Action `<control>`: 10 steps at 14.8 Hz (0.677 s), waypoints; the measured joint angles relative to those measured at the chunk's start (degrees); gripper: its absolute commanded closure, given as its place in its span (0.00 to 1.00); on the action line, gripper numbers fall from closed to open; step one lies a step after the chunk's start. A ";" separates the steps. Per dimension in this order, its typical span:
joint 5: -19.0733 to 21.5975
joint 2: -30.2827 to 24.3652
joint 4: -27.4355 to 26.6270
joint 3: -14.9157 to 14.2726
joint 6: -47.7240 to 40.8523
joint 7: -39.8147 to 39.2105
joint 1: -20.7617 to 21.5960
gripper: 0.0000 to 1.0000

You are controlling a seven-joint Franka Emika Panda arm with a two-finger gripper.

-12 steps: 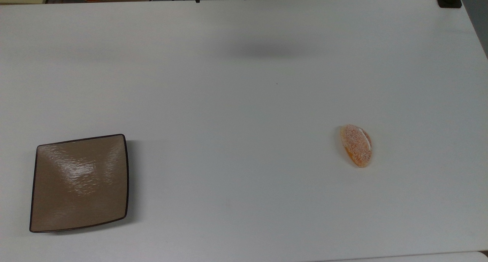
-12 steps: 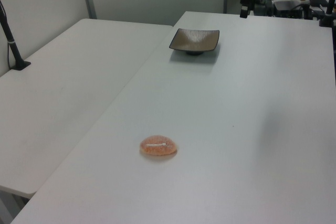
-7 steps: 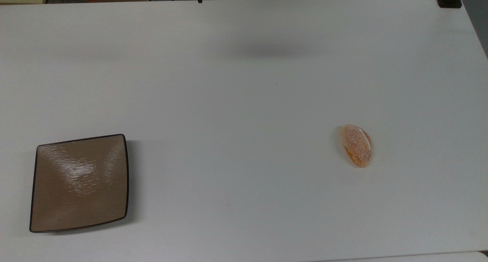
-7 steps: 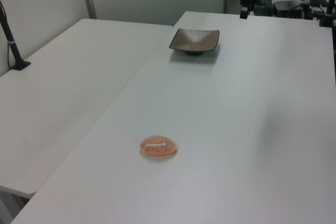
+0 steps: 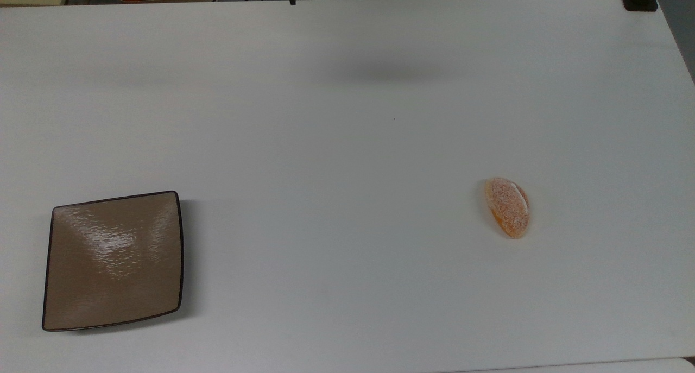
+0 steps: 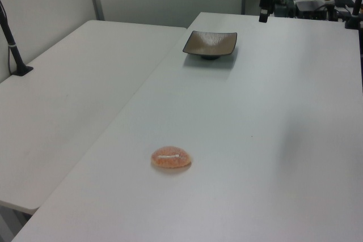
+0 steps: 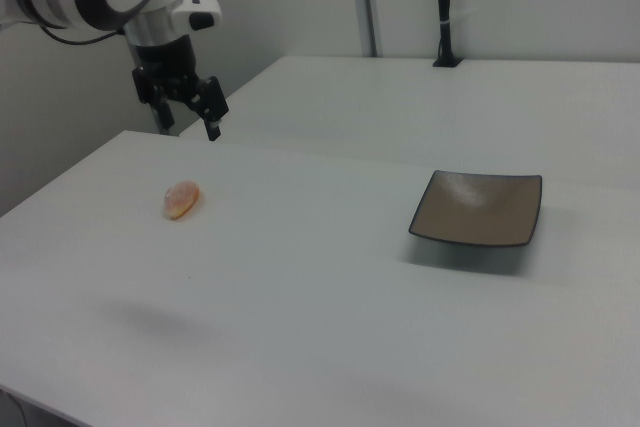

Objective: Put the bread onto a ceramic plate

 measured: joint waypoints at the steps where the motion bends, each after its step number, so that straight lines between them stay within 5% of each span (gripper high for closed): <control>1: 0.00 0.12 -0.01 0.03 0.00 0.00 0.75 0.00; 10: 0.03 6.89 7.84 0.42 5.46 3.54 9.11 0.00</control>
